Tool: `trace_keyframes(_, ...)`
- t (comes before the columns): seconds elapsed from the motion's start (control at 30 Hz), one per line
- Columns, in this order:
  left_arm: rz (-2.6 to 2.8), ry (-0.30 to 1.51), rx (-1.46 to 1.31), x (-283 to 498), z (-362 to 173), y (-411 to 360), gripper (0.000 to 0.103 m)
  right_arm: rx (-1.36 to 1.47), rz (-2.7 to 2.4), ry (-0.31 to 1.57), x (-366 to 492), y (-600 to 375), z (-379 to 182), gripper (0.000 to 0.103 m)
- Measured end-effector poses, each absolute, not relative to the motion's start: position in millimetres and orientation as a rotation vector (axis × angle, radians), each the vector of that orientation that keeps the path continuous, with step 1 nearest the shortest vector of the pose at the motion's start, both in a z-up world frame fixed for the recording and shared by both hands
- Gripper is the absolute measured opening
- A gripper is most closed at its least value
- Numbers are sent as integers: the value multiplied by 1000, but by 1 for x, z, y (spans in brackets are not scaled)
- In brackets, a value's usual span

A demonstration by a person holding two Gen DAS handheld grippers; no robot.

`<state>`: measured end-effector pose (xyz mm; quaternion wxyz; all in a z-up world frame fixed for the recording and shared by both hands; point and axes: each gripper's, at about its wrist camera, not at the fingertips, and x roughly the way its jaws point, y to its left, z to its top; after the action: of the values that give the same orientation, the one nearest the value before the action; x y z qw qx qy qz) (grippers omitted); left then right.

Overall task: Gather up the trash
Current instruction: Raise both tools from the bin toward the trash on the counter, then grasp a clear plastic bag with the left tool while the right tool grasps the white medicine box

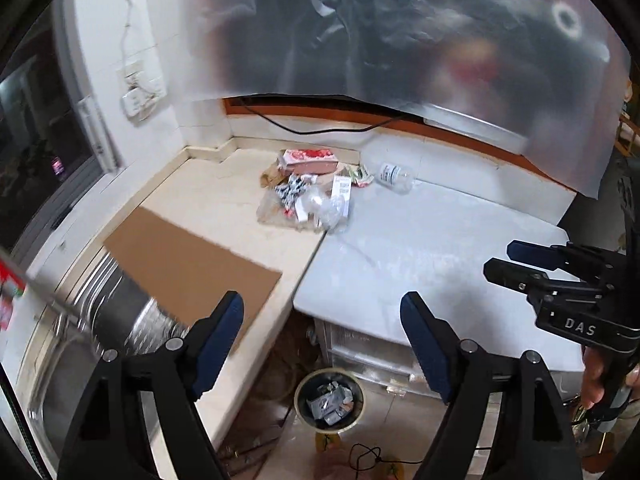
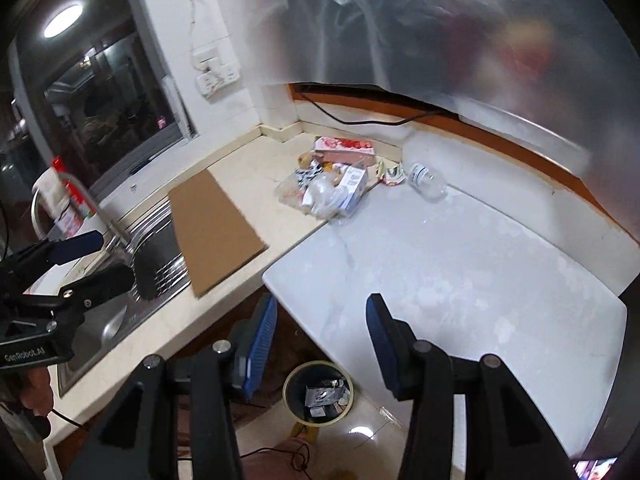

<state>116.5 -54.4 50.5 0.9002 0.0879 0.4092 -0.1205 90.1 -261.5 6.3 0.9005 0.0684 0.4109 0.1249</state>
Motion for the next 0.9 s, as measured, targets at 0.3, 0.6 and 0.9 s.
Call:
trace_keyframes(0.3,-404,969,176,280,13,-51,79,233,184,907,211,-255,-2,47)
trace_keyframes(0.6,-450,1112,204,397,-75,-71,73,446,118,1023,332,-248,-76,47)
trace_keyframes(0.9,-484,1168,183,443,-122,-82,73,513,54,1104,399,-237,-121,47)
